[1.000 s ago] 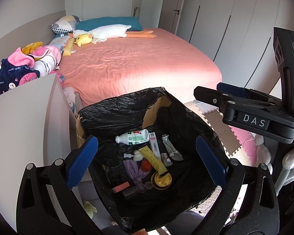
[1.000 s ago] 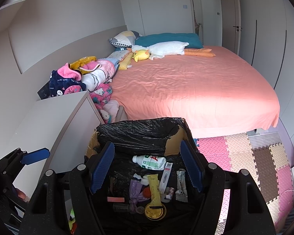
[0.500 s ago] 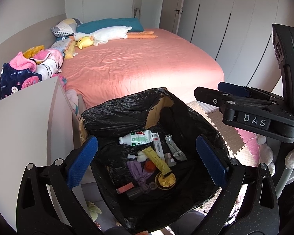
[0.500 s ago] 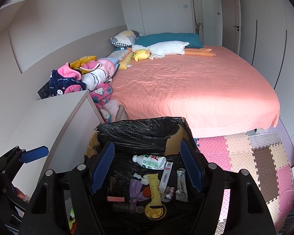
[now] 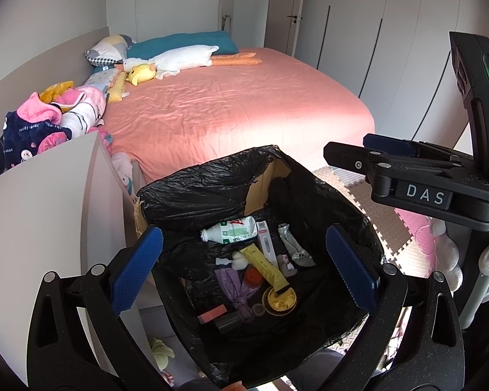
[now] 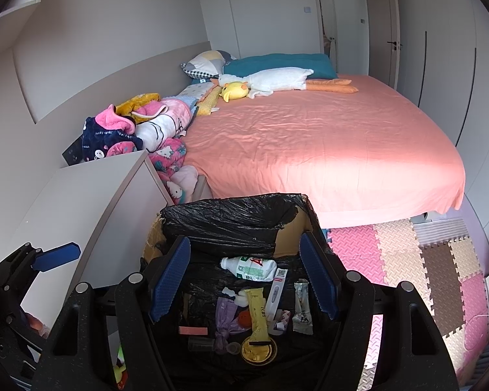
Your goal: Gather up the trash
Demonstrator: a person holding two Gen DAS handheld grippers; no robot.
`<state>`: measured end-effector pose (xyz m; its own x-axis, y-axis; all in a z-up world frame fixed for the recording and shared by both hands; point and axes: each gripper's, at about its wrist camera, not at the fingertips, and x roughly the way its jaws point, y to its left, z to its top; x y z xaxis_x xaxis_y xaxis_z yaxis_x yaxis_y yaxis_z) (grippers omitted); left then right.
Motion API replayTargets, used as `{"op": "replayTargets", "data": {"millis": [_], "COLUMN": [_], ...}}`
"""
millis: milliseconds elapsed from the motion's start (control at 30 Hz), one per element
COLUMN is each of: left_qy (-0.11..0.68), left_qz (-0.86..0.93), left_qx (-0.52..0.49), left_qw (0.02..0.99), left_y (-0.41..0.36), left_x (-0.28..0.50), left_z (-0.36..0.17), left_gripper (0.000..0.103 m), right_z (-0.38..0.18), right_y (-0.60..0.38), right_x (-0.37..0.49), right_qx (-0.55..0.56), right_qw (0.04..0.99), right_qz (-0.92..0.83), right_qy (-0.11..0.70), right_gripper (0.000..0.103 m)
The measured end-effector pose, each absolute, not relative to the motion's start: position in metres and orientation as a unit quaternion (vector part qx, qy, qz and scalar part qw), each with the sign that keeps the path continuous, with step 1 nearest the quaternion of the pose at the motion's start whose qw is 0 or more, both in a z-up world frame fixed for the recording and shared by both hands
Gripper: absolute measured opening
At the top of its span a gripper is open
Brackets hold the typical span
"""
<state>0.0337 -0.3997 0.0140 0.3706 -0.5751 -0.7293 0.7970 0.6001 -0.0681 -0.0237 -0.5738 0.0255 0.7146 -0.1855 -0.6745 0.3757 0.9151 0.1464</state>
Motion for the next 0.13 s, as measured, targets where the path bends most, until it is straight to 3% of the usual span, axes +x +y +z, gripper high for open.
{"op": "replayTargets", "data": {"millis": [133], "left_qy": [0.377], "left_qz": [-0.422], "left_qx": [0.147], "left_qw": [0.811], "left_y": [-0.3998], "left_x": [0.0349], "left_z": [0.0130], "left_gripper": [0.097], "right_z": [0.0252], "right_y": [-0.5736], "right_x": [-0.0228], "right_qx": [0.137], "right_qw": [0.916], "right_qz": [-0.153], "right_qy": [0.346], "right_gripper": [0.070]}}
